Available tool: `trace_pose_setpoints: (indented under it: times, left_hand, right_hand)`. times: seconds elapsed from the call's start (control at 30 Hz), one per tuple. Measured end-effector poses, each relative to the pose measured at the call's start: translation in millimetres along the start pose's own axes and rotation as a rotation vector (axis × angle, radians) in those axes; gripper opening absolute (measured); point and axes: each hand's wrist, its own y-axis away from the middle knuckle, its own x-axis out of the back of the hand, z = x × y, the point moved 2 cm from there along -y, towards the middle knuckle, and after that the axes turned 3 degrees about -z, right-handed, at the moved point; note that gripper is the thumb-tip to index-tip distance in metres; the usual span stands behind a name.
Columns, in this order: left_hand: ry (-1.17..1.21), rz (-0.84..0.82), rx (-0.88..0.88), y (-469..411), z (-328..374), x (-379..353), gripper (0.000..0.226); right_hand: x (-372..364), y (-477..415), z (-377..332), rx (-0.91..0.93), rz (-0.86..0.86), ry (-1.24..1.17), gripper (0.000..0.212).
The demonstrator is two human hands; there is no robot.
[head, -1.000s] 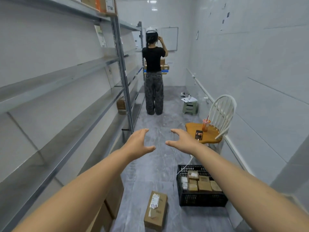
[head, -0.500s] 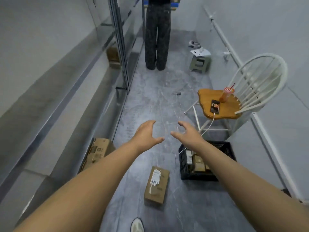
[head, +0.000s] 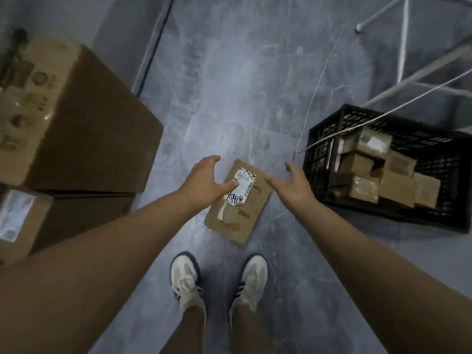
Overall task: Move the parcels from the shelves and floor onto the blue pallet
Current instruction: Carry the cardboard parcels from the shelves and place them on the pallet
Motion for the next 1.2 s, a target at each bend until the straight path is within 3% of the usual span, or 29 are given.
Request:
trace_pose_setpoints:
  times: [0.17,0.3,0.37,0.47,0.57,0.8,0.9,1.03,1.2]
  left_hand:
    - [0.072,-0.036,0.104,-80,-98,-92,0.089]
    - [0.233,-0.056,0.133,-125,-142,-137,0.099]
    - [0.335,-0.062,0.15,-137,-154,-148,0.095]
    - [0.354,-0.096,0.137,-141,-166,-159,0.069]
    - [0.392,-0.076,0.151,-124,-168,-154,0.063]
    - [0.575,0.099,0.16,-31,-112,-38,0.053]
    - [0.628,0.215,0.121,13,-54,48,0.052]
    - [0.74,0.416,0.016,86,37,172,0.042]
    - [0.746,0.614,-0.12,217,139,279,0.055]
  right_hand:
    - [-89,-70,118,-0.115,0.0,-0.138,0.067]
    - [-136,-101,169,-0.268,0.013,-0.329,0.1]
    - [-152,-106,178,-0.313,0.015,-0.458,0.105]
    - [-169,-108,178,-0.35,0.036,-0.529,0.091]
    - [-170,-100,160,-0.393,-0.001,-0.586,0.061]
    - [-110,-20,32,-0.214,-0.095,-0.496,0.052]
    - [-56,20,-70,-0.089,-0.102,-0.487,0.047]
    - [23,95,-214,0.169,-0.152,-0.463,0.057]
    - [111,219,-339,0.432,-0.196,-0.415,0.052]
